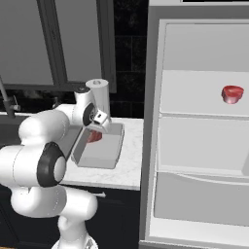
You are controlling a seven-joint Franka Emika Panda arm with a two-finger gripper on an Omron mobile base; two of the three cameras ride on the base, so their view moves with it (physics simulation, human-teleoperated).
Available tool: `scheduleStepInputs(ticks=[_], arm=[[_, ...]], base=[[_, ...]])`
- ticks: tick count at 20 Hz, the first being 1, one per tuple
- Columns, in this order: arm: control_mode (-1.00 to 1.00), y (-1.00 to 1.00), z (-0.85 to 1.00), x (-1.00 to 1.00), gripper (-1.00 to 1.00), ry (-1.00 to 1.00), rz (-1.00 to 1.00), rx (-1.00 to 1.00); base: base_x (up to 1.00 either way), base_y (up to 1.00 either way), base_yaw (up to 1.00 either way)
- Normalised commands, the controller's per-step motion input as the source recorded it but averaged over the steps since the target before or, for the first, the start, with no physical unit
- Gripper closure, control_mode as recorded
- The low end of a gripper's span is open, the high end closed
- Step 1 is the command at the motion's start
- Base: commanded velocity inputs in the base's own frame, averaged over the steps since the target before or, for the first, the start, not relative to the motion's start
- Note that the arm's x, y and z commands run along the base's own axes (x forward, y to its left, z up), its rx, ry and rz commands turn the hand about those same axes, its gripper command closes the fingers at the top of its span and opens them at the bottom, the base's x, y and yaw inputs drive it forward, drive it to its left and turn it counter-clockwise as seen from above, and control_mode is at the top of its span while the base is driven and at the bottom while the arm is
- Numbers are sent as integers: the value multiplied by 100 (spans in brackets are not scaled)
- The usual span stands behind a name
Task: Place one sweet potato and one steak in each tupperware on the nearby counter, to pack two identical lunches.
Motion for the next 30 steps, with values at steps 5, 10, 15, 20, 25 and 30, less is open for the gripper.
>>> scheduleStepInputs(ticks=[5, 10, 15, 20, 25, 30], arm=[[-100, 0, -25, 0, 100, 0, 0, 0], [-100, 0, -13, 2, 100, 0, 0, 0], [-100, 0, -27, 20, 100, 0, 0, 0], [-100, 0, -21, 18, 100, 1, 0, 0], [-100, 0, -9, 20, -100, 1, 0, 0], [-100, 0, 5, 1, -100, -5, 0, -2]], base=[[0, 0, 0], [0, 0, 0], [0, 0, 0], [0, 0, 0], [0, 0, 0], [0, 0, 0]])
